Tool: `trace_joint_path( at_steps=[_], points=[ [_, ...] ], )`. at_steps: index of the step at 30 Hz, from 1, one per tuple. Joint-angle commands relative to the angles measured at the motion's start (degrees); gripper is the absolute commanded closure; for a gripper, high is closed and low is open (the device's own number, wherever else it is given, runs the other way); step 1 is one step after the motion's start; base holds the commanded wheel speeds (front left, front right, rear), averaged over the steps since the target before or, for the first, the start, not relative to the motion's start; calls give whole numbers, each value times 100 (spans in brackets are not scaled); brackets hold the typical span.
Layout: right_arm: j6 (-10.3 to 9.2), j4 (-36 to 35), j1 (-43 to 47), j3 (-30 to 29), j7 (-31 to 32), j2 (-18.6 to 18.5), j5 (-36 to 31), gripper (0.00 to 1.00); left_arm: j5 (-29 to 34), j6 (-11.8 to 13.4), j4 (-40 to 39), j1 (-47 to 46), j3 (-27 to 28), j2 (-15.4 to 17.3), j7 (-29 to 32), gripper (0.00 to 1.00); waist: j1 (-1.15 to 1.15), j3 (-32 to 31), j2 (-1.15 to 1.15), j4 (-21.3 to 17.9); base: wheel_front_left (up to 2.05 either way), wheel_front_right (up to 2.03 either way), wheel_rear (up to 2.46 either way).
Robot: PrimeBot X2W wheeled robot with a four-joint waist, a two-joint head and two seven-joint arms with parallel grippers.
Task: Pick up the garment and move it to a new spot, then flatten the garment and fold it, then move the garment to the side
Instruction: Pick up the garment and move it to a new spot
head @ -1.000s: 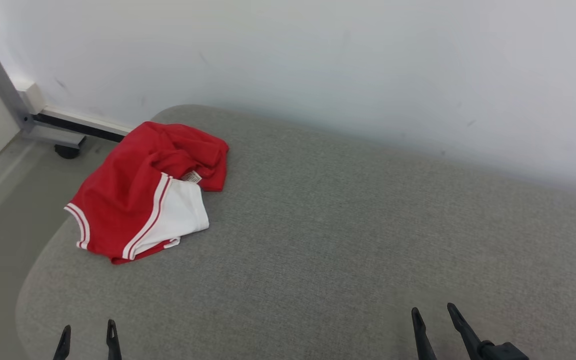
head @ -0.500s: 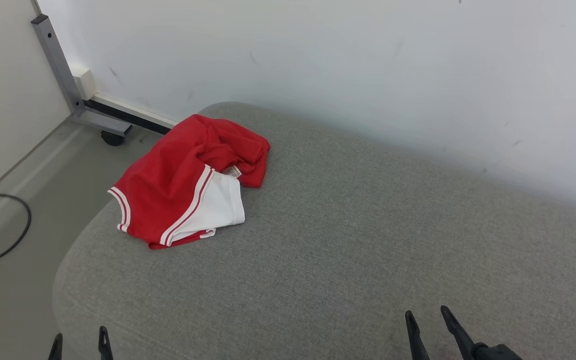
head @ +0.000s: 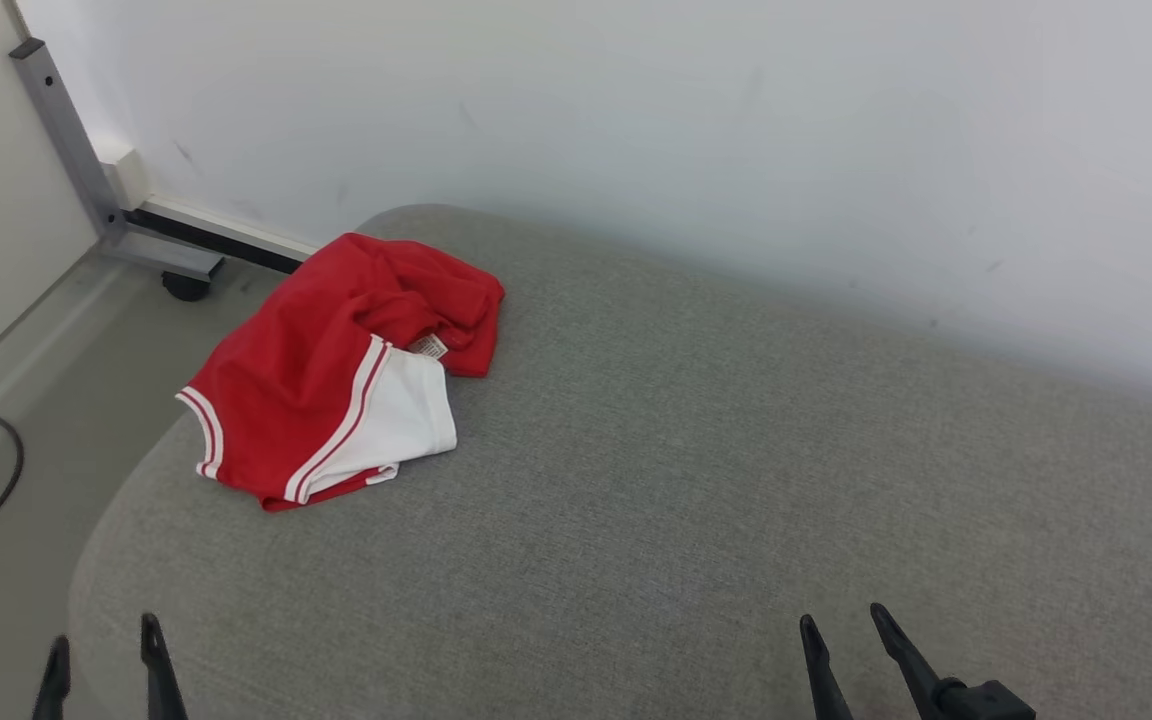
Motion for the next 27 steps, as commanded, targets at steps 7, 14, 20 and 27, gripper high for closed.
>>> trace_joint_path(
  at_steps=[7,14,20,27],
  points=[
    [19,-53,-241,-64,-17,-15,-188,0,-291,-305,159,-938,501,136,-16,0,0,361,0,-655,0,0,0],
    [19,-117,-459,-290,-17,-12,-334,0,-588,-482,532,-1974,816,548,-11,0,0,779,0,-1214,0,0,0],
    [19,-198,-708,-370,-17,-8,-390,0,-1001,-518,1249,-2823,827,1072,-8,0,0,1161,0,-1657,0,0,0],
    [19,-257,-957,-408,-17,-8,-299,0,-1548,-514,2187,-3750,679,1808,340,0,0,1516,0,-2106,0,0,0]
  ],
)
